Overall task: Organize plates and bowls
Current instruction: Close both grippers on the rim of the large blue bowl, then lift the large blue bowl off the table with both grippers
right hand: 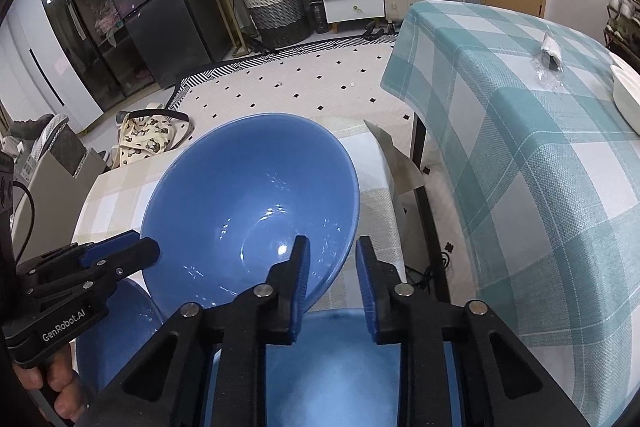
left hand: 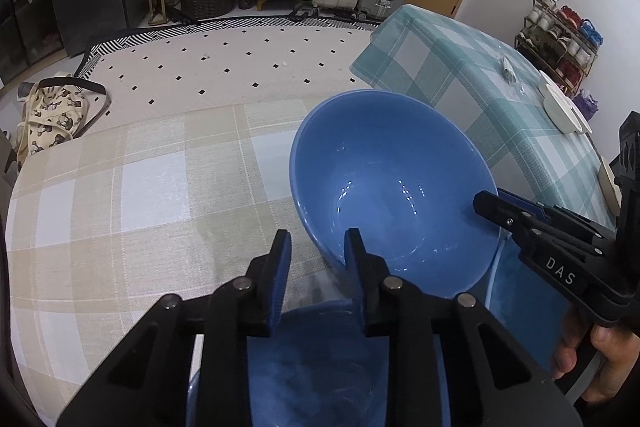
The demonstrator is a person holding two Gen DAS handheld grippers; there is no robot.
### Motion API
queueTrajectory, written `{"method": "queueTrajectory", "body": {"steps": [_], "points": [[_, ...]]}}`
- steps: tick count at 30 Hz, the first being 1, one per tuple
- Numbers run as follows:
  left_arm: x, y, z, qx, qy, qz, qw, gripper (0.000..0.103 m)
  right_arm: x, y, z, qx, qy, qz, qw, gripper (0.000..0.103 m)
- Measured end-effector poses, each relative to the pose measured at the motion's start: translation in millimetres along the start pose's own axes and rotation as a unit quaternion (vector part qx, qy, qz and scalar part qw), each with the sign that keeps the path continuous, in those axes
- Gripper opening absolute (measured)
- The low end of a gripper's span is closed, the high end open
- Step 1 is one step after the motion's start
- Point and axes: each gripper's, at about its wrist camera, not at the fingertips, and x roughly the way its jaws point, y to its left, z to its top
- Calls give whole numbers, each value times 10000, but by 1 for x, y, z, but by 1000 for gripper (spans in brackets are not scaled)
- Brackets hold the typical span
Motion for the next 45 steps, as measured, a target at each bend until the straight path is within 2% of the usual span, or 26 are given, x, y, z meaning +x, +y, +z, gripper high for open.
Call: {"method": "queueTrajectory", "body": {"steps": [5,26,45], "points": [[1,-2,-1,50,-18,-34,10000,18,-1,2,0,-57,-30,-38,10000,17],[0,-1,-1,83,-41,42,9999,17,-4,8,-3,-243,-106,-83,9996,16],[-23,-4,6,135,-366,29,9992,17,-18,13,-3,-263,-344,-72,9990,16]]}}
